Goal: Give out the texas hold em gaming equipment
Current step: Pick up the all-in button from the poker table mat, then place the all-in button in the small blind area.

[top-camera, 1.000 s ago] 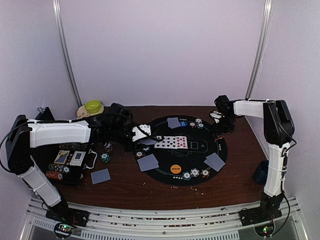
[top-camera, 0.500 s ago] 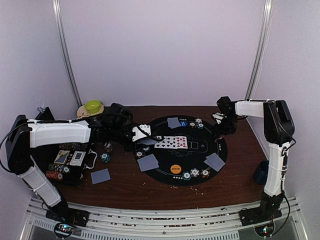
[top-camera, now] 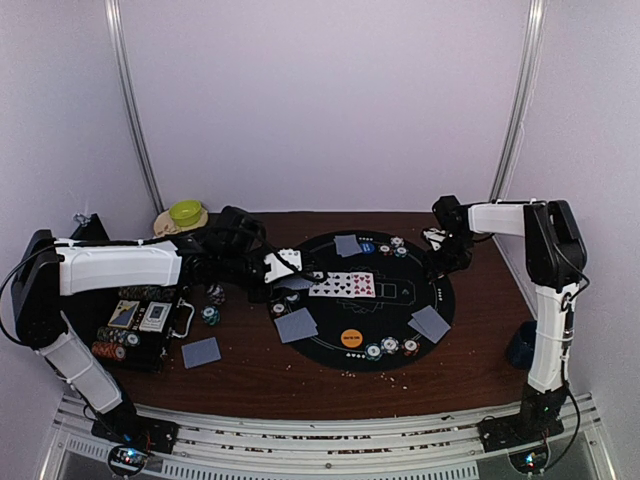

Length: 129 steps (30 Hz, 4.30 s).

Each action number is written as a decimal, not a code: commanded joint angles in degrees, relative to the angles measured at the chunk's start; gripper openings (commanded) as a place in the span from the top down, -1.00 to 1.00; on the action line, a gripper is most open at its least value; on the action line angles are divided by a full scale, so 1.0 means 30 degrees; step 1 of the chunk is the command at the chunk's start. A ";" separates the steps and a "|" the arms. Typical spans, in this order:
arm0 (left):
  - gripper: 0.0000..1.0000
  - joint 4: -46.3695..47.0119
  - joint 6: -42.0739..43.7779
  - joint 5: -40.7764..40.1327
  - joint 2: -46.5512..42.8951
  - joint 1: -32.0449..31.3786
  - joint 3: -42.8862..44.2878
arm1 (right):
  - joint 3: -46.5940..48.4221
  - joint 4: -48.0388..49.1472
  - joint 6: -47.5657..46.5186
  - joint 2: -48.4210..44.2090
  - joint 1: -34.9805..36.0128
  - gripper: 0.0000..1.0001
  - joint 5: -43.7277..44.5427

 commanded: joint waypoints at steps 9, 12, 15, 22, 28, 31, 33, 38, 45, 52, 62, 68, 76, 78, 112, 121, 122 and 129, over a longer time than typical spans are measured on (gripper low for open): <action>-0.11 0.0816 -0.0118 0.0112 0.0000 0.0020 0.0106 | 0.0073 -0.0473 0.0031 0.0195 -0.0050 0.02 0.0399; -0.11 0.0817 -0.0136 0.0133 0.0001 0.0006 0.0106 | 0.0074 -0.0490 -0.0021 0.0097 -0.0041 0.03 0.0669; -0.11 0.0812 -0.0135 0.0114 0.0004 -0.0002 0.0106 | 0.0221 -0.0574 -0.0163 -0.0001 0.0047 0.06 0.0835; -0.11 0.0789 -0.0136 0.0142 0.0004 0.0006 0.0136 | 0.1171 -0.1081 -0.1064 -0.0610 0.1181 0.08 0.0304; -0.11 0.0796 -0.0165 0.0227 0.0000 0.0008 0.0136 | 0.3472 -0.1823 -0.1731 0.0154 0.2402 0.08 0.0477; -0.11 0.0764 -0.0158 0.0253 0.0002 0.0006 0.0165 | 0.5260 -0.2450 -0.2150 0.1170 0.3063 0.08 0.0399; -0.11 0.0759 -0.0167 0.0219 -0.0006 0.0007 0.0194 | 0.6361 -0.2718 -0.2256 0.1924 0.3558 0.08 0.0326; -0.11 0.0732 -0.0173 0.0135 -0.0041 0.0006 0.0178 | 0.8938 -0.3089 -0.2198 0.3884 0.4428 0.09 0.0522; -0.11 0.0759 -0.0166 0.0133 -0.0061 0.0006 0.0165 | 1.1387 -0.2866 -0.1651 0.5360 0.4841 0.10 0.0997; -0.11 0.0789 -0.0165 0.0138 -0.0049 0.0006 0.0136 | 1.1340 -0.2270 -0.1389 0.5474 0.4896 0.10 0.2715; -0.11 0.0760 -0.0165 0.0128 -0.0028 0.0006 0.0165 | 1.1427 -0.2054 -0.1045 0.5570 0.4548 0.09 0.4103; -0.11 0.0760 -0.0165 0.0116 -0.0044 0.0006 0.0147 | 1.1140 -0.2283 -0.0853 0.5402 0.3689 0.10 0.3852; -0.11 0.0768 -0.0147 0.0119 -0.0056 0.0006 0.0150 | 1.0650 -0.2283 -0.0871 0.5310 0.2284 0.10 0.3282; -0.11 0.0760 -0.0147 0.0122 -0.0071 0.0006 0.0165 | 1.0690 -0.2371 -0.0871 0.5426 0.2038 0.10 0.3184; -0.11 0.0701 -0.0107 0.0130 -0.0028 0.0006 0.0163 | 1.2773 -0.3676 -0.3958 0.6676 0.4805 0.08 -0.0182; -0.11 0.0702 -0.0107 0.0155 -0.0047 0.0015 0.0136 | 1.3571 -0.3763 -0.3748 0.7674 0.4997 0.07 0.0796; -0.11 0.0705 -0.0107 0.0142 -0.0028 0.0007 0.0136 | 1.3556 -0.3805 -0.3876 0.7716 0.5058 0.06 0.0923; -0.11 0.0730 -0.0107 0.0117 0.0000 0.0006 0.0136 | 1.3601 -0.3490 -0.3929 0.7913 0.5166 0.00 0.1429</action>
